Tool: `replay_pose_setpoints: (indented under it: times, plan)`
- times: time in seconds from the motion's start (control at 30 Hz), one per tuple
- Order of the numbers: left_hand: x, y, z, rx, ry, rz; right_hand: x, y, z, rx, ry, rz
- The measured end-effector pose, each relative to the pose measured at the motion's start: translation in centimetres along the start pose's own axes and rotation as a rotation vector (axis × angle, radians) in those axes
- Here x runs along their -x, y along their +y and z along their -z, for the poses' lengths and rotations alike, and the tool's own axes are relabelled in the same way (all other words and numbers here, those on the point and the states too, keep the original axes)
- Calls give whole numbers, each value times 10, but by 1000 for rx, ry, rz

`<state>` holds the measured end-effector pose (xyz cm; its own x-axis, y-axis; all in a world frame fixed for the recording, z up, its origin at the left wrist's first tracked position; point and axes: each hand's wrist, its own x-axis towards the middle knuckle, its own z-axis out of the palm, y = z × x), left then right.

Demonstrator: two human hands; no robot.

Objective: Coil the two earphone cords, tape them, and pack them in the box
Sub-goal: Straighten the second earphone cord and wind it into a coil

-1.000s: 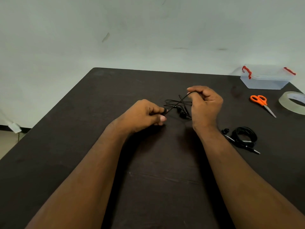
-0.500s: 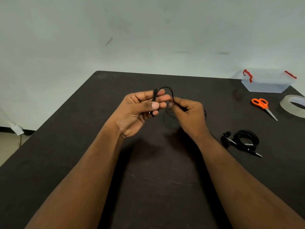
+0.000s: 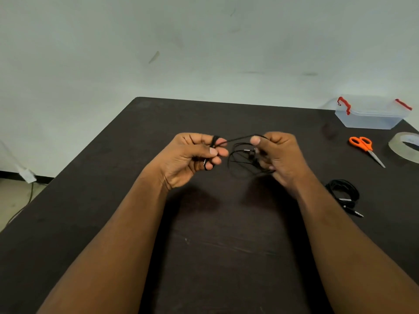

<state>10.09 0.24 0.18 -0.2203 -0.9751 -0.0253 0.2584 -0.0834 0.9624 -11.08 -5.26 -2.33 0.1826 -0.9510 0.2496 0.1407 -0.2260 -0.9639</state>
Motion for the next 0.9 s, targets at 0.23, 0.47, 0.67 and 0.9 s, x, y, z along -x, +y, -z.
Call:
replay_pose_setpoints:
  times: [0.23, 0.47, 0.67, 0.9]
  plan:
    - [4, -1, -5, -142, -393, 231, 0, 3, 3, -146, -12, -58]
    - [0, -6, 3, -14, -403, 222, 0, 11, -15, 36, 148, 33]
    - [1, -7, -14, 246, -406, -2, 3, 25, -29, 422, -1, 219]
    - [-17, -7, -3, 606, 344, -387, 20, 19, -53, 584, -115, 373]
